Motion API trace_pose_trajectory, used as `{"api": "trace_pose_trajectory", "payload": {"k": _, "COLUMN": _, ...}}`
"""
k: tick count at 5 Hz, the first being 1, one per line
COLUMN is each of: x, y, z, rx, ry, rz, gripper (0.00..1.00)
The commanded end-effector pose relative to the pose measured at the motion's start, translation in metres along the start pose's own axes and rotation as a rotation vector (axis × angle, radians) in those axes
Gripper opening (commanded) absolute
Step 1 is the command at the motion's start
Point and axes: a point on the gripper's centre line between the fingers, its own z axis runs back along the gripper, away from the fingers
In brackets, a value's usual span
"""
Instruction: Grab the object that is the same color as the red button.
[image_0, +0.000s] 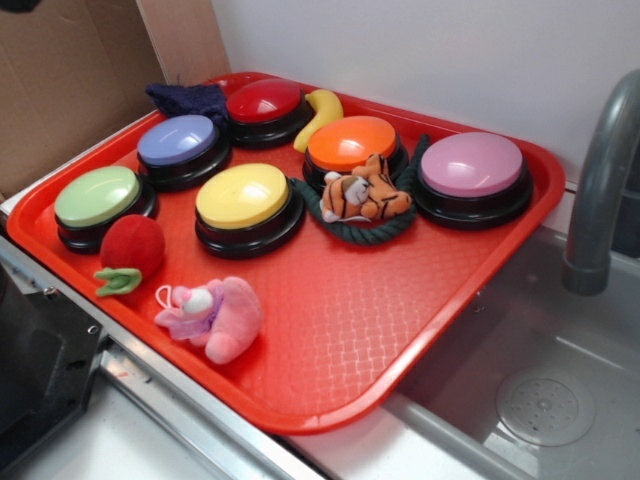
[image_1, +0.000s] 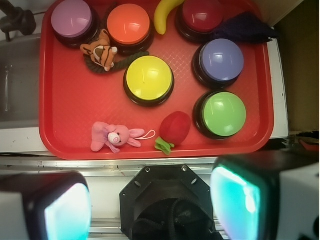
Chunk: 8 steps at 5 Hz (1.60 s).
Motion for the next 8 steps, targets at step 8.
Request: {"api": "trace_pose_trajectory", "payload": {"k": 8, "x": 0.007, "y": 0.058, "z": -0.19, "rx": 0.12, "ry": -0.027, "rz": 0.594, "gripper": 1.0}}
